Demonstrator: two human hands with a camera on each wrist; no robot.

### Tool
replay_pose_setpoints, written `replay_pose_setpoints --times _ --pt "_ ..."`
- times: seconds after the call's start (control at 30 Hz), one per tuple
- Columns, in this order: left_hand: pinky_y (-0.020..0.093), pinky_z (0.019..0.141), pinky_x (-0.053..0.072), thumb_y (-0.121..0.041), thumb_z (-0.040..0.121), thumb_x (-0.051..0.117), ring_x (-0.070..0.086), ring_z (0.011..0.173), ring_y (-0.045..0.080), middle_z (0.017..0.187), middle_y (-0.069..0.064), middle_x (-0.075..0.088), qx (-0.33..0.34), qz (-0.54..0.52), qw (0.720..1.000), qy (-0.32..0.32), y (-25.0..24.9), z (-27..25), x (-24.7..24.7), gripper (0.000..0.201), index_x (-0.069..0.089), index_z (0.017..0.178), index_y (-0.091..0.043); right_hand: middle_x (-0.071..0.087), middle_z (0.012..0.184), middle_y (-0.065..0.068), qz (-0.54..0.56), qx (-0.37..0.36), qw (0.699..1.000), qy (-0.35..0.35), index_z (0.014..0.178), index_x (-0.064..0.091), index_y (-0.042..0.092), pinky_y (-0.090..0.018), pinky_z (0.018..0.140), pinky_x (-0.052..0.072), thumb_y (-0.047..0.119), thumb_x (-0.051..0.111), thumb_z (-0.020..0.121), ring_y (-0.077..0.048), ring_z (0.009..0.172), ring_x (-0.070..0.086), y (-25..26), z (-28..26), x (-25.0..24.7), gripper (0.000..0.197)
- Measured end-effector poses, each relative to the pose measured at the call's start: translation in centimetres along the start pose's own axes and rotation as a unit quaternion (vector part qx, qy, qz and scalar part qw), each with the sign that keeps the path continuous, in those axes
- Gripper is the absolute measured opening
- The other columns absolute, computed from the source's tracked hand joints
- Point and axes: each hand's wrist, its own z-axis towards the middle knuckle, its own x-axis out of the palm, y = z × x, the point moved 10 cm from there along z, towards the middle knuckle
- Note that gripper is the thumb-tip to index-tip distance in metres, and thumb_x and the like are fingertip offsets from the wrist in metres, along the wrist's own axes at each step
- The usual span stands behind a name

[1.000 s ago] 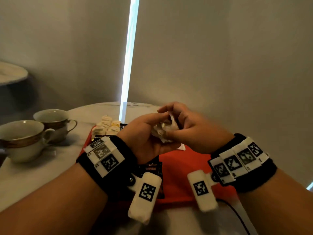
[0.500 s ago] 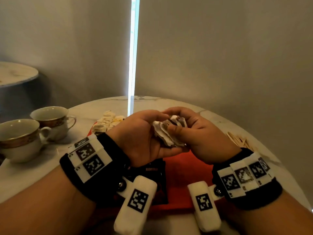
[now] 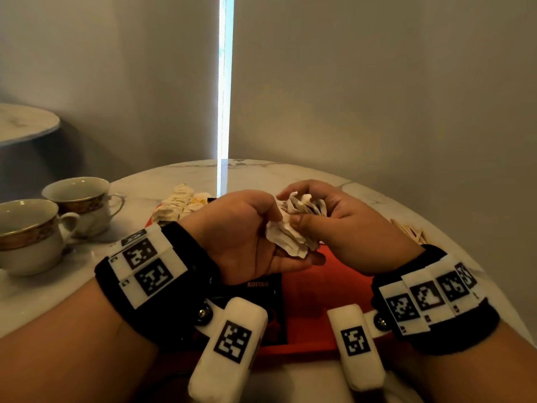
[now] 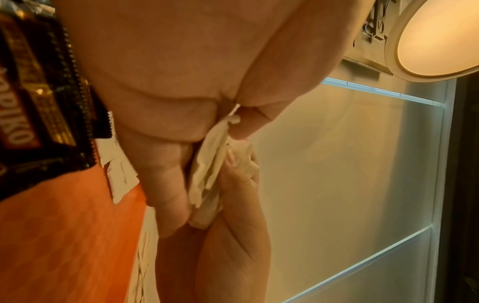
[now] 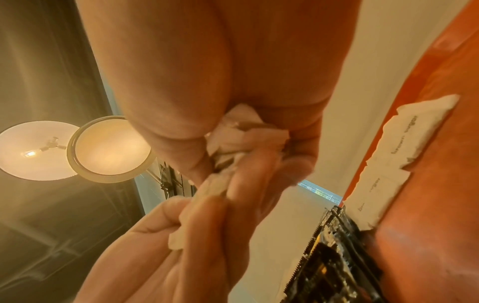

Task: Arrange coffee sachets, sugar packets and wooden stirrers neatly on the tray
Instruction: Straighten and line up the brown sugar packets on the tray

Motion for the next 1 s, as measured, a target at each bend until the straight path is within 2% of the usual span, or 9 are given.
replay_pose_setpoints --times 0.1,0.17,0.3,0.4,0.6,0.67,0.77,0.83,1.0 --pt "0.044 0.095 0.054 -0.008 0.090 0.026 0.067 0.105 0.042 0.112 0.030 0.068 0.013 -0.012 1.000 0.009 -0.3 -0.1 0.2 0.049 0.053 0.126 0.010 0.071 0.097 0.003 -0.029 0.011 0.999 0.011 0.112 0.062 0.031 -0.040 0.078 0.059 0.035 0.081 0.078 -0.019 0.090 0.070 -0.1 -0.2 0.1 0.039" --pt "0.042 0.095 0.055 -0.006 0.086 0.028 0.068 0.104 0.039 0.106 0.025 0.071 0.014 -0.014 1.000 0.013 -0.2 -0.2 0.2 0.051 0.052 0.129 0.011 0.070 0.094 0.001 -0.019 0.010 1.000 0.010 0.109 0.061 0.028 -0.039 0.073 0.056 0.024 0.085 0.078 -0.020 0.086 0.068 -0.3 -0.1 -0.1 0.040" --pt "0.039 0.084 0.061 -0.002 0.074 0.035 0.069 0.107 0.040 0.114 0.026 0.070 0.027 -0.007 1.000 -0.009 -0.4 -0.1 -0.2 0.057 0.057 0.126 0.006 0.069 0.101 -0.004 0.033 0.008 0.999 0.001 0.120 0.065 0.033 -0.038 0.073 0.053 0.014 0.071 0.084 -0.021 0.089 0.068 -0.5 0.0 -0.7 0.041" --pt "0.043 0.091 0.057 -0.005 0.073 0.035 0.066 0.114 0.043 0.122 0.030 0.066 0.015 0.003 1.000 -0.023 -0.2 0.1 -0.7 0.062 0.053 0.131 0.005 0.070 0.100 0.001 0.064 0.014 0.998 -0.019 0.120 0.067 0.034 -0.036 0.072 0.053 0.012 0.064 0.094 -0.016 0.086 0.070 -0.4 0.0 -0.9 0.034" --pt "0.041 0.090 0.058 -0.004 0.090 0.022 0.065 0.116 0.040 0.123 0.031 0.065 0.015 -0.023 0.999 -0.020 0.0 0.7 -0.7 0.052 0.058 0.125 0.007 0.067 0.092 -0.011 0.017 0.034 0.999 -0.022 0.106 0.063 0.033 -0.039 0.068 0.047 0.038 0.054 0.089 -0.020 0.076 0.059 -0.2 -0.1 0.1 0.020" --pt "0.040 0.089 0.058 -0.006 0.090 0.023 0.066 0.111 0.038 0.124 0.029 0.065 0.014 -0.032 0.999 -0.017 -0.1 0.7 -0.7 0.053 0.058 0.126 0.007 0.067 0.096 -0.015 0.010 0.027 0.999 -0.021 0.107 0.061 0.032 -0.041 0.070 0.049 0.035 0.054 0.089 -0.022 0.078 0.061 0.0 -0.2 0.1 0.019" --pt "0.039 0.078 0.060 -0.010 0.089 0.023 0.067 0.084 0.029 0.120 0.026 0.061 0.022 -0.059 0.998 -0.002 -0.3 0.4 -0.3 0.049 0.059 0.118 0.004 0.070 0.099 0.003 -0.032 0.019 0.999 0.022 0.111 0.057 0.037 -0.036 0.077 0.058 0.027 0.071 0.085 -0.014 0.089 0.069 0.2 -0.3 0.9 0.031" --pt "0.037 0.075 0.046 -0.017 0.089 0.022 0.054 0.069 0.023 0.118 0.025 0.053 0.026 -0.074 0.997 0.016 -0.3 0.3 0.1 0.047 0.055 0.115 0.003 0.070 0.101 0.007 -0.069 0.015 0.997 0.030 0.112 0.055 0.038 -0.038 0.082 0.060 0.017 0.081 0.081 -0.012 0.092 0.070 0.2 -0.4 1.2 0.046" --pt "0.043 0.090 0.043 -0.038 0.088 0.041 0.055 0.086 0.026 0.116 0.018 0.057 0.026 -0.040 0.999 0.011 -0.4 0.1 -0.2 0.058 0.055 0.129 0.000 0.067 0.096 -0.006 -0.037 -0.022 0.999 -0.013 0.110 0.055 0.029 -0.042 0.077 0.058 0.001 0.075 0.084 -0.024 0.088 0.069 1.3 -0.3 0.8 0.043"
